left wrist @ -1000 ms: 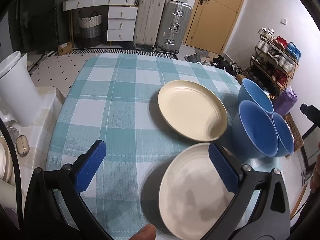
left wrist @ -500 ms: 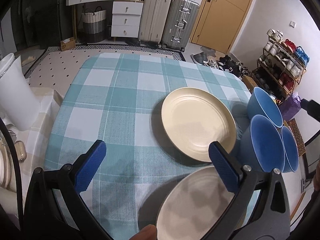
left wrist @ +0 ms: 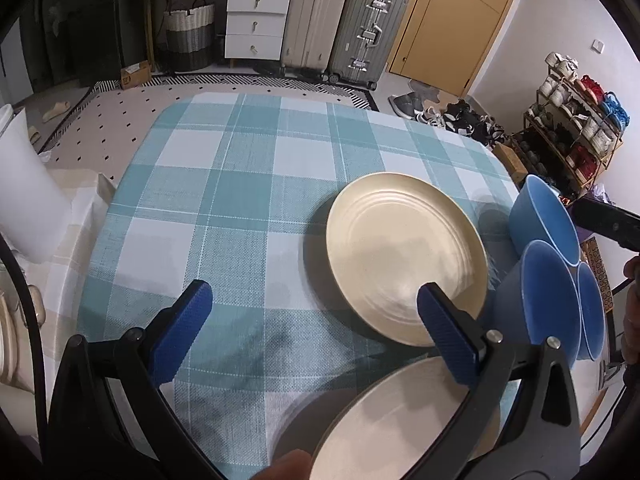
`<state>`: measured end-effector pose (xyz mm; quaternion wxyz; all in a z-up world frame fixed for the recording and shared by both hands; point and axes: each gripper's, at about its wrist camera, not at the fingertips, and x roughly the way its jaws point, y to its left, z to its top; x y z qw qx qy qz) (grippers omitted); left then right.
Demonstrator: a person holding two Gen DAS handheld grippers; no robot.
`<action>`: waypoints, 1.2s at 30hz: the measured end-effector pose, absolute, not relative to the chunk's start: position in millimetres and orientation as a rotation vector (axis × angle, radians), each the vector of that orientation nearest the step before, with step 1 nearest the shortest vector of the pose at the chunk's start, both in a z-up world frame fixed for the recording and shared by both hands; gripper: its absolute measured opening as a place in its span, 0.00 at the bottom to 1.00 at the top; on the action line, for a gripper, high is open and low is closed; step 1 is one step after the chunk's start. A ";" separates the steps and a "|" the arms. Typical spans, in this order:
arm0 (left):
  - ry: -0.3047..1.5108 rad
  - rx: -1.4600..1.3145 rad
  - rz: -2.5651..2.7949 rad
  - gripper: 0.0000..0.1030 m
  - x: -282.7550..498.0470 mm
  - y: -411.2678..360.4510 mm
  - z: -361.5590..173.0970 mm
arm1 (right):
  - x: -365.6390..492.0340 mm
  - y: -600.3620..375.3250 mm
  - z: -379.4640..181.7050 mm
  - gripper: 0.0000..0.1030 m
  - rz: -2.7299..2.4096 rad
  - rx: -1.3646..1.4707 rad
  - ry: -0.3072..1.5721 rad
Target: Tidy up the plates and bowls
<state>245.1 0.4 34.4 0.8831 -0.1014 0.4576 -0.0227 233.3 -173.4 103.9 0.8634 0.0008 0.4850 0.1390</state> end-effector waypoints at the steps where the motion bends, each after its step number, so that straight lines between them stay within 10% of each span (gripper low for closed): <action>1: 0.957 -0.210 -0.053 0.99 248.0 -0.5 32.3 | 236.7 -172.8 100.3 0.98 0.289 -0.006 1.027; 36: 1.106 -0.181 -0.114 0.63 301.3 -25.7 -41.5 | 313.2 -157.5 -12.6 0.67 0.279 -0.147 1.339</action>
